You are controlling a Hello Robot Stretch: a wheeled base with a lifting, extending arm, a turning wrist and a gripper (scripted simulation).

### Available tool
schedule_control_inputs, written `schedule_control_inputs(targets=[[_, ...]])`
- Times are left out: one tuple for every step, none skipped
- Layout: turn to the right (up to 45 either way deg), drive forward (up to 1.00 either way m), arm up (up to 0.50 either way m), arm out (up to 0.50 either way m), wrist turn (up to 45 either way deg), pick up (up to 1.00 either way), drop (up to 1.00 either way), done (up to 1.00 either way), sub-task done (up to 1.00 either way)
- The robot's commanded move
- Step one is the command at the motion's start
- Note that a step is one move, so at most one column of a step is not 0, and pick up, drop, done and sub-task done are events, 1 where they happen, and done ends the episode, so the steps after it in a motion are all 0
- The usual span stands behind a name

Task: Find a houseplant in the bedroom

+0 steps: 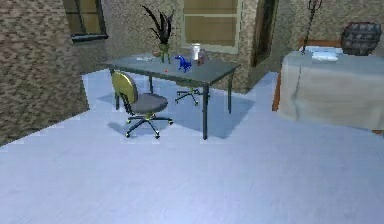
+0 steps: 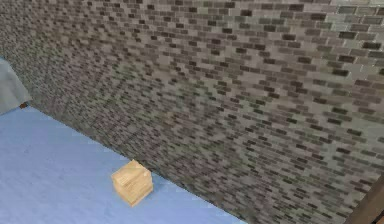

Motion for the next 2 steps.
schedule_control_inputs(targets=[[0.0,1.0,0.0,0.0,0.0,0.0,0.0,0.0,0.0],[3.0,0.0,0.0,0.0,0.0,0.0,0.0,0.0,0.0]])
